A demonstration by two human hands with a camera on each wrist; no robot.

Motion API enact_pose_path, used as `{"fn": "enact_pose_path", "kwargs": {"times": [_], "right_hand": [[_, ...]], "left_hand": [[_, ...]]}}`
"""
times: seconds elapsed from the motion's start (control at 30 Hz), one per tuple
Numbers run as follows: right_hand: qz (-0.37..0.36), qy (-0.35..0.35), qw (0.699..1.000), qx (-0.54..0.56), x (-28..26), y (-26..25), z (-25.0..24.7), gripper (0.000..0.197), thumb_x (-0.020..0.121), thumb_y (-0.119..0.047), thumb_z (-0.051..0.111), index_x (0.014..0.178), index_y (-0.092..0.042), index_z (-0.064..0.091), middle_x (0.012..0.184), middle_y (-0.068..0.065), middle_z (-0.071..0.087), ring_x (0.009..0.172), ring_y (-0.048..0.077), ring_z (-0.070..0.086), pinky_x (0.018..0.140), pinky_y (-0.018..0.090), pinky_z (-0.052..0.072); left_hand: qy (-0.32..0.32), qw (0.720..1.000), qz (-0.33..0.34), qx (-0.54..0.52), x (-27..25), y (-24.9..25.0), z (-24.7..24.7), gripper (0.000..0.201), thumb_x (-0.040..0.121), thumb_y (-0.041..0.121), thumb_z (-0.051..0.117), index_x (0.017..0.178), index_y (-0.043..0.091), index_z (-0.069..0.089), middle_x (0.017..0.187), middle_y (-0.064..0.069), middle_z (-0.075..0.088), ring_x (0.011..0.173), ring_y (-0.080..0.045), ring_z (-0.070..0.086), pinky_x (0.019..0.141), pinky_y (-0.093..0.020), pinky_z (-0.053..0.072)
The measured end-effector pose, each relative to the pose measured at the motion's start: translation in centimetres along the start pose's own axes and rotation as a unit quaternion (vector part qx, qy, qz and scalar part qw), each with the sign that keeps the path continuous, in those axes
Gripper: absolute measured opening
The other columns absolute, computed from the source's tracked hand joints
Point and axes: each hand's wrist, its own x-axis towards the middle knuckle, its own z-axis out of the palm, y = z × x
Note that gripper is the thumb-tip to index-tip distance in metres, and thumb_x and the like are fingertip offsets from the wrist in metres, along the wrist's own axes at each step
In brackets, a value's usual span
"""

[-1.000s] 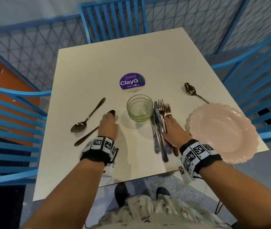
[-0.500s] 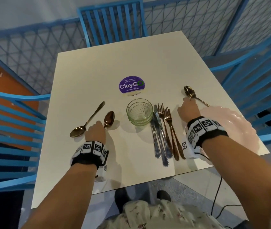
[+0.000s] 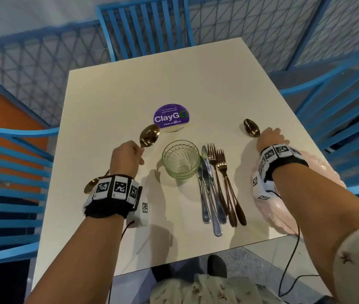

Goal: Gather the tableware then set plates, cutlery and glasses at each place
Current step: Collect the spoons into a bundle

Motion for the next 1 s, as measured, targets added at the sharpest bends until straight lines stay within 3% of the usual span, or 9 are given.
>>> {"fn": "enact_pose_path", "kwargs": {"times": [0.2, 0.33, 0.5, 0.6, 0.67, 0.83, 1.0], "right_hand": [[-0.021, -0.022, 0.999, 0.014, 1.0, -0.5, -0.9, 0.037, 0.095, -0.004, 0.039, 0.131, 0.004, 0.039, 0.139, 0.022, 0.039, 0.127, 0.037, 0.043, 0.108, 0.044, 0.030], [-0.027, -0.022, 0.999, 0.007, 0.9, -0.7, -1.2, 0.029, 0.095, -0.003, 0.041, 0.120, 0.007, 0.051, 0.129, 0.024, 0.050, 0.119, 0.037, 0.052, 0.100, 0.042, 0.041], [-0.040, -0.042, 0.998, -0.012, 0.9, -1.1, -1.7, 0.025, 0.094, 0.000, 0.042, 0.111, 0.008, 0.059, 0.118, 0.023, 0.061, 0.111, 0.037, 0.058, 0.094, 0.039, 0.046], [-0.054, -0.015, 0.998, -0.006, 1.0, -1.3, -1.9, 0.025, 0.093, 0.001, 0.042, 0.112, 0.008, 0.058, 0.119, 0.024, 0.060, 0.112, 0.037, 0.057, 0.096, 0.040, 0.044], [-0.074, 0.009, 0.997, 0.007, 0.9, -1.6, -2.2, 0.024, 0.094, -0.001, 0.044, 0.111, 0.007, 0.058, 0.117, 0.025, 0.060, 0.111, 0.039, 0.057, 0.094, 0.042, 0.044], [-0.138, 0.054, 0.987, 0.058, 0.0, -2.4, -4.1, 0.027, 0.093, -0.014, 0.054, 0.112, 0.005, 0.057, 0.112, 0.025, 0.063, 0.108, 0.040, 0.057, 0.090, 0.042, 0.044], [-0.194, 0.124, 0.957, 0.176, -3.2, -2.7, -7.3, 0.026, 0.090, -0.020, 0.058, 0.109, -0.002, 0.060, 0.107, 0.019, 0.066, 0.102, 0.034, 0.061, 0.089, 0.038, 0.045]], "left_hand": [[-0.003, 1.000, -0.019, -0.009, 0.7, 0.2, 0.1, 0.019, 0.094, 0.019, 0.051, 0.087, 0.005, 0.062, 0.072, -0.006, 0.068, 0.055, -0.009, 0.049, 0.067, -0.027, 0.040], [0.000, 0.999, -0.038, -0.036, 1.3, 0.6, 0.1, 0.020, 0.093, 0.018, 0.052, 0.095, 0.003, 0.065, 0.071, -0.004, 0.066, 0.067, -0.015, 0.054, 0.072, -0.025, 0.040], [0.003, 0.998, -0.046, -0.042, 1.6, 1.3, 0.0, 0.020, 0.093, 0.016, 0.052, 0.095, 0.004, 0.067, 0.082, -0.010, 0.073, 0.067, -0.012, 0.052, 0.070, -0.025, 0.038], [0.006, 0.997, -0.050, -0.052, 1.7, 1.4, -0.2, 0.019, 0.093, 0.013, 0.050, 0.099, 0.003, 0.065, 0.086, -0.010, 0.072, 0.073, -0.014, 0.053, 0.068, -0.023, 0.037], [0.012, 0.997, -0.048, -0.065, 1.8, 1.5, -0.5, 0.018, 0.092, 0.012, 0.049, 0.102, 0.003, 0.063, 0.084, -0.008, 0.070, 0.073, -0.015, 0.053, 0.059, -0.023, 0.036], [0.027, 0.987, -0.019, -0.159, 1.2, 1.7, -1.2, 0.018, 0.094, 0.009, 0.041, 0.104, 0.010, 0.056, 0.068, -0.006, 0.065, 0.051, -0.019, 0.047, 0.054, -0.025, 0.039], [0.038, 0.975, 0.014, -0.220, 0.2, 2.9, -2.1, 0.017, 0.096, 0.011, 0.041, 0.102, 0.014, 0.057, 0.061, -0.003, 0.060, 0.049, -0.017, 0.043, 0.051, -0.024, 0.037]]}}
